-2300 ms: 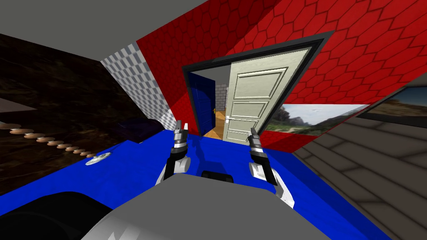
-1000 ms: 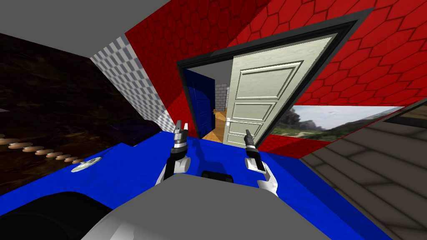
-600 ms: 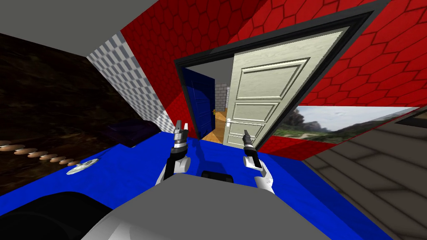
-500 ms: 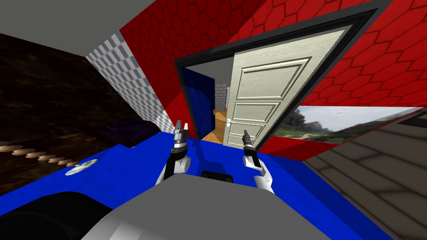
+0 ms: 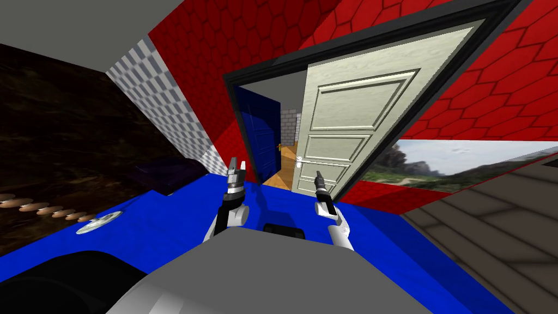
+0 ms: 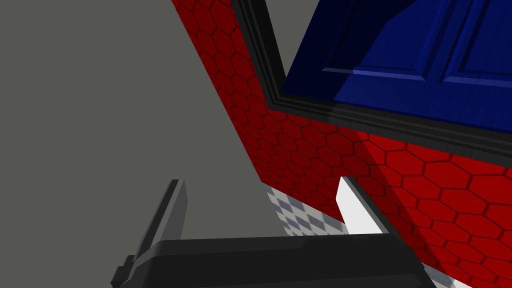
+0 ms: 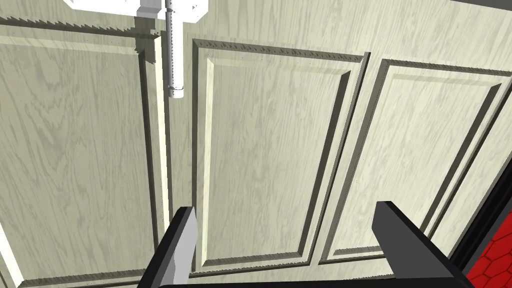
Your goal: Push the door open
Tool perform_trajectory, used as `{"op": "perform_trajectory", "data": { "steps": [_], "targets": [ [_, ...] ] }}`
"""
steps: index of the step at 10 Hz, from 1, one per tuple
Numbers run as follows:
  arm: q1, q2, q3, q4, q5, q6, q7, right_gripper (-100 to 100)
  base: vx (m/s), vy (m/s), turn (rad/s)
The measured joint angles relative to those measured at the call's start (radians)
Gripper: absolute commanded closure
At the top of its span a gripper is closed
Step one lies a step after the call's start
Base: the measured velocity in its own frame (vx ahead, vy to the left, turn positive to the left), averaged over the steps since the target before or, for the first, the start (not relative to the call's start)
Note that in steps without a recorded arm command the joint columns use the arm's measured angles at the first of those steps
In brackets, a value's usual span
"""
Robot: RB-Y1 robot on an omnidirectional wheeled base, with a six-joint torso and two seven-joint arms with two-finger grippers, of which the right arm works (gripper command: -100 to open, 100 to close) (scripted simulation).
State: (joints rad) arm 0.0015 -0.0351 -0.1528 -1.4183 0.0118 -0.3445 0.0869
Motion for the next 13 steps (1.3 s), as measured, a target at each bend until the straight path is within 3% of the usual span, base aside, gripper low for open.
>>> {"op": "perform_trajectory", "data": {
  "steps": [6, 13],
  "targets": [
    [-0.066, 0.02, -0.014, 0.122, -0.011, 0.011, -0.003, -100, 0.101, -0.005, 0.001],
    [-0.153, 0.069, -0.033, 0.26, -0.024, 0.045, -0.003, -100, 0.154, -0.002, 0.001]
  ]
}}
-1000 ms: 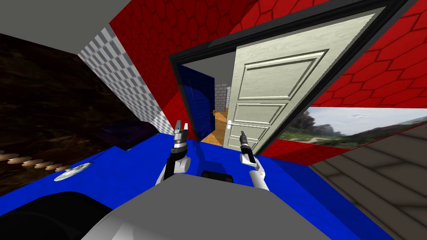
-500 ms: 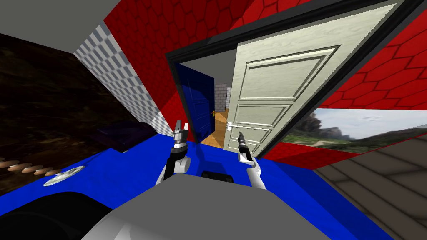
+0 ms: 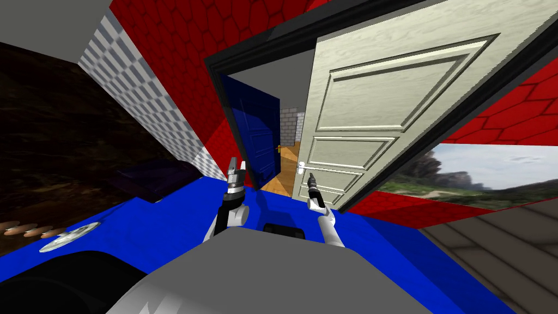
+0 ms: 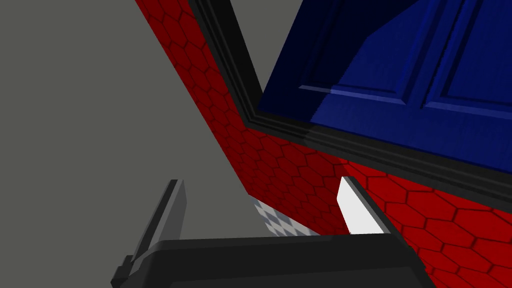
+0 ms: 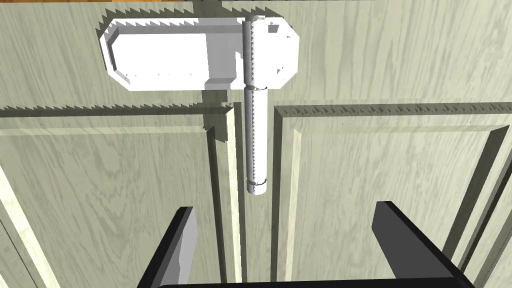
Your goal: Push the door open
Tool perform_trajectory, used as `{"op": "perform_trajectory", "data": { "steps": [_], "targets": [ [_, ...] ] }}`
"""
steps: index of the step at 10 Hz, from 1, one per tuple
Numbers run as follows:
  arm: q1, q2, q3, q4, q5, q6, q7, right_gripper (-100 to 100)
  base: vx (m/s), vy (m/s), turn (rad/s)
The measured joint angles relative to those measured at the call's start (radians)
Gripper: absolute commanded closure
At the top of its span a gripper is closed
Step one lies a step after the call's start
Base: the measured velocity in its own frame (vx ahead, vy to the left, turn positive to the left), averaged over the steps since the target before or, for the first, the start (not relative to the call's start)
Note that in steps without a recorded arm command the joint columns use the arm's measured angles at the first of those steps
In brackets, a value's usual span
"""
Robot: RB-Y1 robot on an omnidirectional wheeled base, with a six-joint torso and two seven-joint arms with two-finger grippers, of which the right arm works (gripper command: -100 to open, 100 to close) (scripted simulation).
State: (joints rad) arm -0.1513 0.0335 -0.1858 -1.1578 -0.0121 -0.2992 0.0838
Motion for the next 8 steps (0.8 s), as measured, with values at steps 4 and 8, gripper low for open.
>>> {"op": "perform_trajectory", "data": {
  "steps": [4, 8],
  "targets": [
    [-0.017, -0.024, -0.007, 0.028, -0.002, 0.001, 0.001, -100, 0.114, -0.007, 0.011],
    [-0.014, -0.055, -0.011, 0.027, -0.004, 0.002, -0.001, -100, 0.216, -0.024, 0.017]
  ]
}}
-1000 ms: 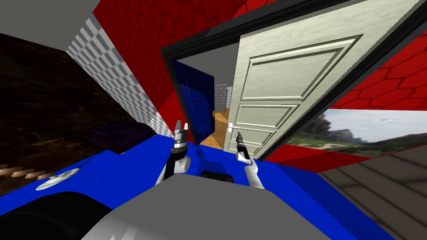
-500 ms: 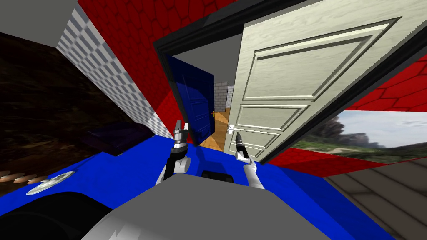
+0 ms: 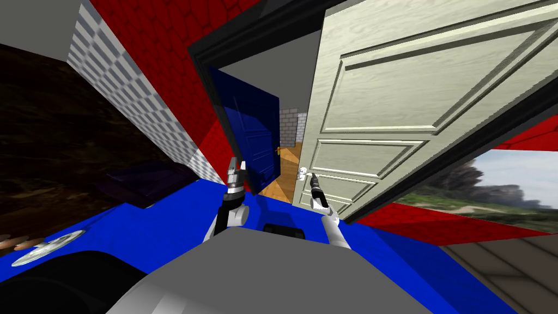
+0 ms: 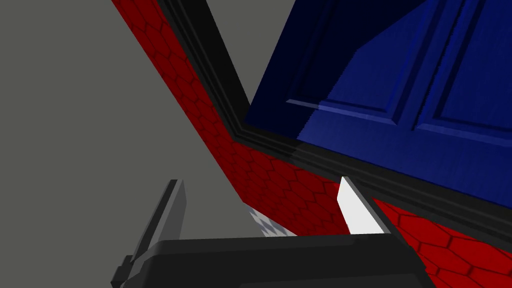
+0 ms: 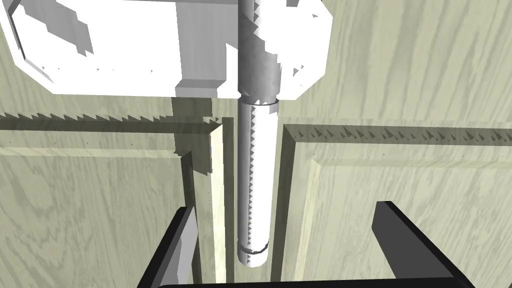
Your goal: Push the door open
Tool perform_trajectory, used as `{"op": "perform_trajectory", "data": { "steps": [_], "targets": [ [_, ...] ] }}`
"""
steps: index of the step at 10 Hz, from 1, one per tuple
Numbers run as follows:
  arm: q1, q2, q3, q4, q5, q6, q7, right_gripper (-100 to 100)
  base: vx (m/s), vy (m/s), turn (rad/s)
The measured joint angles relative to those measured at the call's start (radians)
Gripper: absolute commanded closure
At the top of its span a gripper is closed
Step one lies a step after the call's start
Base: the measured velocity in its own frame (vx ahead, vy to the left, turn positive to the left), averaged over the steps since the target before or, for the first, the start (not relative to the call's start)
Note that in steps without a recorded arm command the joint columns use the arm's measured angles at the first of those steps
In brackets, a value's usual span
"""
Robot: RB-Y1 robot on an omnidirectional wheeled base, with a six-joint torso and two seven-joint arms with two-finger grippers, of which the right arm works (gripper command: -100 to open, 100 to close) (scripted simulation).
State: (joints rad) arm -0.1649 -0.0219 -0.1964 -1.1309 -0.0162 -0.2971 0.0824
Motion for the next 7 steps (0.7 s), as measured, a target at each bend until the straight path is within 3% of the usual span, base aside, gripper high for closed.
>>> {"op": "perform_trajectory", "data": {
  "steps": [2, 3, 4, 7],
  "targets": [
    [-0.002, 0.016, -0.003, 0.003, -0.001, 0.0, -0.001, -100, 0.197, -0.019, 0.015],
    [0.005, 0.036, -0.003, -0.007, -0.001, 0.005, -0.001, -100, 0.081, -0.014, 0.008],
    [0.005, 0.038, -0.003, -0.008, -0.001, 0.006, -0.001, 100, -0.009, 0.004, -0.005],
    [0.001, 0.035, -0.004, -0.008, -0.002, 0.005, -0.002, 100, -0.012, 0.001, 0.006]
  ]
}}
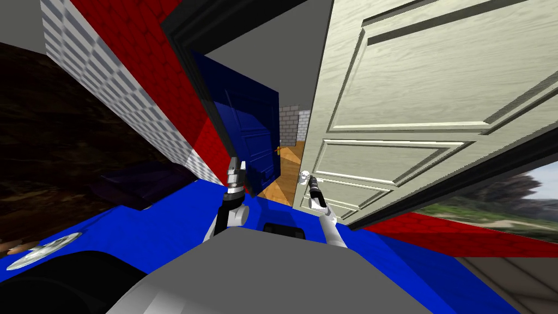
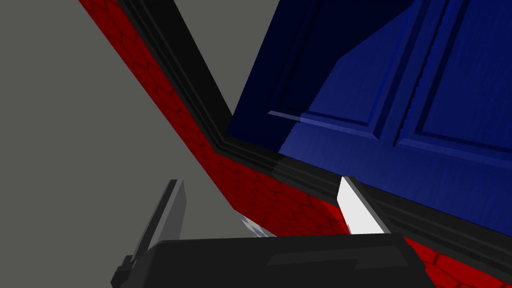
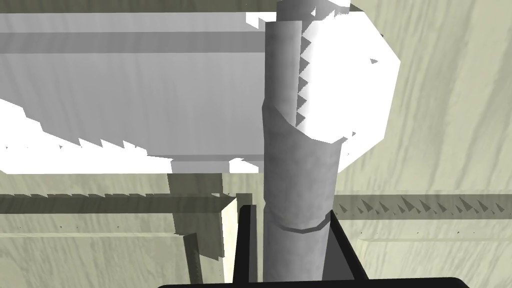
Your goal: Push the door open
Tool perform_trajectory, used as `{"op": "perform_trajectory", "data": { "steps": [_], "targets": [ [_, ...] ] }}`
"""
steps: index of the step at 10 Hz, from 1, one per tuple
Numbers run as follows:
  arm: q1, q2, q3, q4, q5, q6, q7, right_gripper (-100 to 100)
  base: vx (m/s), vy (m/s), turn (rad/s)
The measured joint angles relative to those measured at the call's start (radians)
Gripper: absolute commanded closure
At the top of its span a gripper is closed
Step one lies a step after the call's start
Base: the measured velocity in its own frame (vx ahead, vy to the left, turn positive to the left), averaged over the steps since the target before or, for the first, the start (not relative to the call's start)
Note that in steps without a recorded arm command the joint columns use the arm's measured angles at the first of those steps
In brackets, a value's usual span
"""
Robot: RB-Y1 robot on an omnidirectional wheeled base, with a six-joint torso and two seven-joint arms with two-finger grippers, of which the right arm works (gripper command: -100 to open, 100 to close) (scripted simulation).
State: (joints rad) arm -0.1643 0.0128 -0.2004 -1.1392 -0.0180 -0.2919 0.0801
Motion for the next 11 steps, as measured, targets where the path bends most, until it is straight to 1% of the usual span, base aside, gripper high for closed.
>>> {"op": "perform_trajectory", "data": {
  "steps": [2, 3, 5, 6, 7, 8, 9, 11],
  "targets": [
    [0.0, 0.0, 0.0, 0.0, 0.0, 0.0, 0.0, 100, 0.0, 0.0, 0.0],
    [0.0, 0.0, 0.0, 0.0, 0.0, 0.0, 0.0, 100, 0.114, 0.028, -0.022],
    [0.007, -0.007, -0.007, 0.007, -0.002, 0.007, 0.001, 100, 0.167, 0.033, -0.04],
    [0.009, -0.007, -0.013, 0.008, -0.001, 0.009, 0.005, 100, 0.182, 0.026, -0.052],
    [0.011, -0.009, -0.018, -0.001, -0.002, 0.014, 0.008, 100, 0.191, 0.034, -0.043],
    [0.007, -0.009, -0.029, -0.001, -0.001, 0.013, 0.015, 100, 0.191, 0.023, -0.051],
    [0.012, -0.016, -0.034, -0.016, -0.003, 0.02, 0.016, 100, 0.208, 0.032, -0.057],
    [-0.007, -0.034, -0.058, 0.012, -0.007, 0.006, 0.019, 100, 0.218, 0.085, -0.076]
  ]
}}
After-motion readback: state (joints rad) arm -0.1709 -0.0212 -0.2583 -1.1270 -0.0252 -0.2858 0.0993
